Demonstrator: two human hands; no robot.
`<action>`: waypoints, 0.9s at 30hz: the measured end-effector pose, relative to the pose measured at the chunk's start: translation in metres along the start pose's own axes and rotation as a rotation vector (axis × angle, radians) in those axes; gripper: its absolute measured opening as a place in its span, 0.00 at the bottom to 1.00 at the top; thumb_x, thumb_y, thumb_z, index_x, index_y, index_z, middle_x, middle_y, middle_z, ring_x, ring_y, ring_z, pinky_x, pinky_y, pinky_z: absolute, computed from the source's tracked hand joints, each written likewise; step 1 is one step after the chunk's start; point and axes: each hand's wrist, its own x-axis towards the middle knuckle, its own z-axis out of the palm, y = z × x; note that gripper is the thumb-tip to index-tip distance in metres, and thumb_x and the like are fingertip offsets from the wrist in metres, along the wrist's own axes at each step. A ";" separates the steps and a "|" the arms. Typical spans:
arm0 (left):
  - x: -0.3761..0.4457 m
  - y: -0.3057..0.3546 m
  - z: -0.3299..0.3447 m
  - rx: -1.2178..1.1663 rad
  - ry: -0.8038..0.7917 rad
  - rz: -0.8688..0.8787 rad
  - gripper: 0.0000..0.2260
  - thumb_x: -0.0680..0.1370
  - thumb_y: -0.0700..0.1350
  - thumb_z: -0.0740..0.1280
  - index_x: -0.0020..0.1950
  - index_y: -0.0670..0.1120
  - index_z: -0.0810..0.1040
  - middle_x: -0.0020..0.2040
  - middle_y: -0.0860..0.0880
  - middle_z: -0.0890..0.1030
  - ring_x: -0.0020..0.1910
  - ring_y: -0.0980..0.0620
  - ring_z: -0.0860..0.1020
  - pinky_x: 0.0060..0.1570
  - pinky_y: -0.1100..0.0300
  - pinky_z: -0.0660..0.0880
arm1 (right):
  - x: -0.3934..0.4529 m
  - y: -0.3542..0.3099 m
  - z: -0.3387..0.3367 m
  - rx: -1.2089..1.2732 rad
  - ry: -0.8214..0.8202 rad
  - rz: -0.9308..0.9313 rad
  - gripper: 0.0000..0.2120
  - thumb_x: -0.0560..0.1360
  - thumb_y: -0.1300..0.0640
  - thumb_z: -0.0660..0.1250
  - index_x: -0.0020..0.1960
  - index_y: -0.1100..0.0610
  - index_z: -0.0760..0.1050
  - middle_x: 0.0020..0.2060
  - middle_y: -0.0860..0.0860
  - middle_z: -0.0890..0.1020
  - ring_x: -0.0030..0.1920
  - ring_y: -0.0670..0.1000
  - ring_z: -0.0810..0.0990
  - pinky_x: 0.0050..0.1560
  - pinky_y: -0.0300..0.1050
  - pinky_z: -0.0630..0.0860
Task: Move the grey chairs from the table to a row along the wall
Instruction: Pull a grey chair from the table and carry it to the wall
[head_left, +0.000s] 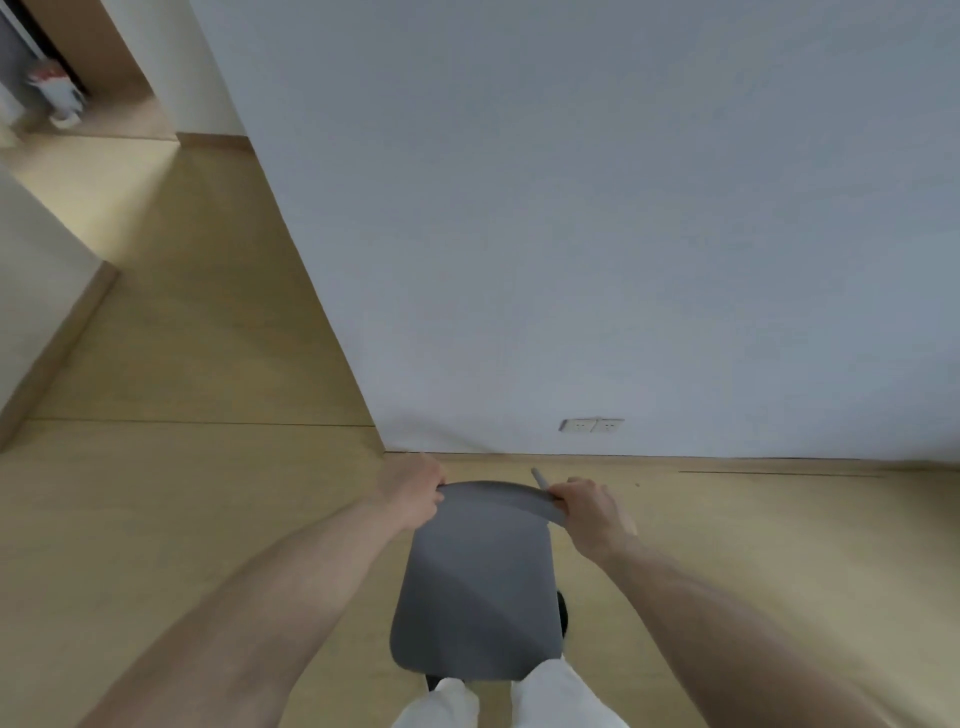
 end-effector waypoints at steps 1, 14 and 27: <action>0.005 -0.002 -0.004 0.011 0.009 -0.002 0.09 0.79 0.44 0.66 0.39 0.43 0.74 0.41 0.46 0.79 0.41 0.45 0.79 0.42 0.51 0.76 | 0.007 -0.002 -0.003 0.001 -0.003 0.007 0.13 0.78 0.64 0.58 0.49 0.52 0.80 0.40 0.49 0.75 0.37 0.54 0.75 0.35 0.49 0.72; 0.096 -0.035 -0.006 -0.263 0.029 -0.253 0.17 0.76 0.40 0.67 0.31 0.47 0.63 0.31 0.45 0.72 0.41 0.39 0.80 0.33 0.52 0.67 | 0.108 -0.010 -0.033 0.038 -0.052 0.050 0.17 0.71 0.69 0.56 0.44 0.52 0.79 0.39 0.50 0.81 0.39 0.56 0.79 0.31 0.44 0.69; 0.165 -0.025 -0.046 -0.325 0.148 -0.444 0.20 0.79 0.39 0.64 0.29 0.46 0.61 0.29 0.48 0.67 0.32 0.44 0.70 0.32 0.56 0.60 | 0.199 0.005 -0.054 0.040 -0.078 -0.014 0.17 0.73 0.69 0.55 0.43 0.53 0.78 0.36 0.52 0.80 0.38 0.56 0.77 0.33 0.44 0.66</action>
